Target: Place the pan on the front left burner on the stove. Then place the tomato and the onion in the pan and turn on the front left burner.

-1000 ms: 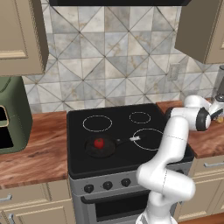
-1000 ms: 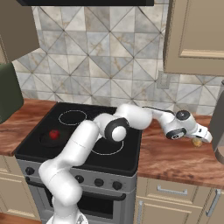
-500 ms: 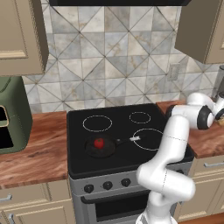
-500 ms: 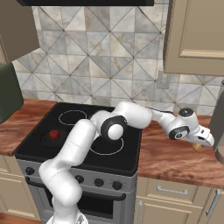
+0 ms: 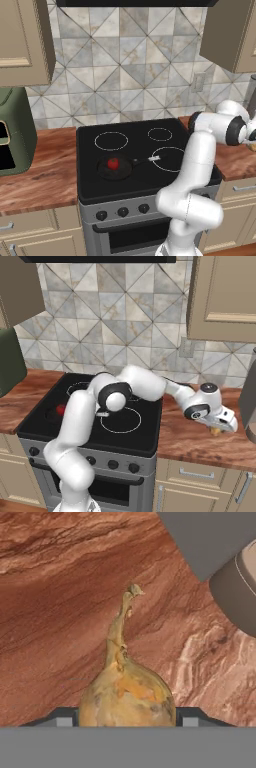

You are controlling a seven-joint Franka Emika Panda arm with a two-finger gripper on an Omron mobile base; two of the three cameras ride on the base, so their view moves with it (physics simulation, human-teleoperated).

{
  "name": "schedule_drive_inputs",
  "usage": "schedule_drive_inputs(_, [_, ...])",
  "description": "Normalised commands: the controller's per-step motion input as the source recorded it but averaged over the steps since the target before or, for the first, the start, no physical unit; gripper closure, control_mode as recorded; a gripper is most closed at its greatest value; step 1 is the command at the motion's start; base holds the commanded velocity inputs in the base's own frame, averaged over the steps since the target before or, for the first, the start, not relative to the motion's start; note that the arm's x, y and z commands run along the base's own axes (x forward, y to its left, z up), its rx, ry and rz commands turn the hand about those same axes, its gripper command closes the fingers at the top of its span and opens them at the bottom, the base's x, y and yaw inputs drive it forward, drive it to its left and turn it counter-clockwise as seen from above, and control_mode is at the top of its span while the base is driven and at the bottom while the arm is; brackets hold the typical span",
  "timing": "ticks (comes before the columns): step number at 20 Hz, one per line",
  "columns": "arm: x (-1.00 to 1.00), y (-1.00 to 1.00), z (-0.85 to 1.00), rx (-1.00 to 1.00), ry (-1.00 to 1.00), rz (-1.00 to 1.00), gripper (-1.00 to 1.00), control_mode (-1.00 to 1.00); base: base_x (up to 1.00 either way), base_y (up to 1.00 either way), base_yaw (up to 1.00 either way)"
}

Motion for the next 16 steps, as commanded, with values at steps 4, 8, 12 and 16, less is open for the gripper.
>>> schedule_drive_inputs(4, [-0.65, 0.81, 0.15, 0.0, -0.01, 0.0, 1.0, -1.0, 0.0, 0.0, 0.0])
schedule_drive_inputs(8, [-0.6, 0.74, 0.57, 0.0, -0.08, 0.0, 1.0, -1.0, 0.0, 0.0, 0.0])
schedule_drive_inputs(12, [-0.46, 0.57, 0.8, 0.0, -0.09, 0.0, 1.0, -1.0, 0.0, 0.0, 0.0])
schedule_drive_inputs(16, [-0.33, 0.44, 0.83, 0.0, -0.04, 0.0, 1.0, -1.0, 0.0, 0.0, 0.0])
